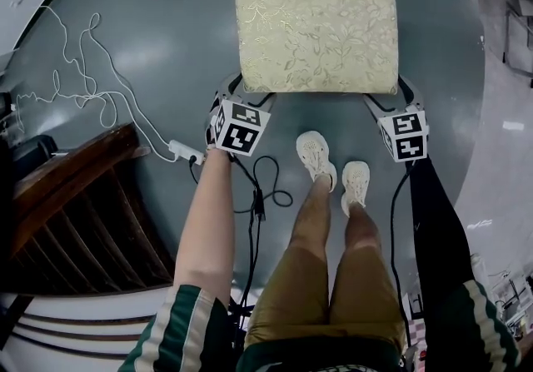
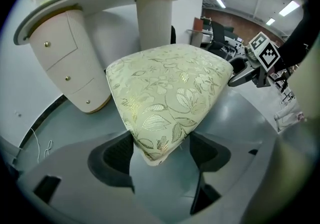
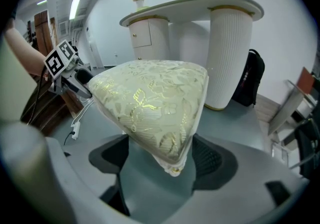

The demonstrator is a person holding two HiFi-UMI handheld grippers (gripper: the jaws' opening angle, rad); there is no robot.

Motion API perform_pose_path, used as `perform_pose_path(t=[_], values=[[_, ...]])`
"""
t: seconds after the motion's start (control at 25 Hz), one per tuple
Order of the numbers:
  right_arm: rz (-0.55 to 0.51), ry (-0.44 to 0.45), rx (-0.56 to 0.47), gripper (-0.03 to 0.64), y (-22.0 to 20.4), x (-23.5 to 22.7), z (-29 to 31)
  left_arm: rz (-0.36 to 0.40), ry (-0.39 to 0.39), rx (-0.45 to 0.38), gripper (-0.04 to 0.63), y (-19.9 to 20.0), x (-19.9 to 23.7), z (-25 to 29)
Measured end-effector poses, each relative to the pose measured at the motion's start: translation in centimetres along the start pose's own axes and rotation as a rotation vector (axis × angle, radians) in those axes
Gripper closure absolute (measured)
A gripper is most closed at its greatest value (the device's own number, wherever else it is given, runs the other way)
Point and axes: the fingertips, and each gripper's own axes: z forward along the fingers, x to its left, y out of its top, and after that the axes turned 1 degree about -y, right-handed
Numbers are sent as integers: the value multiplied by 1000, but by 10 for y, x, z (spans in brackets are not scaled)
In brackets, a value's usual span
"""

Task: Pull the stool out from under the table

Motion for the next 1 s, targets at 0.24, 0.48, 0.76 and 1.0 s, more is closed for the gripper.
perform_pose_path(t=[0.24, 0.48, 0.76, 1.0], values=[[65, -26, 207, 210, 1, 5, -23, -95, -176, 54, 269, 0, -2, 1], [82, -23, 265, 210, 13, 8, -29, -128, -208, 84, 278, 4, 3, -6], [72, -6, 274, 210, 15, 5, -29, -167, -174, 95, 288, 3, -2, -11], [58, 18, 279, 212, 18, 1, -31, -195, -168, 114, 293, 4, -7, -16]])
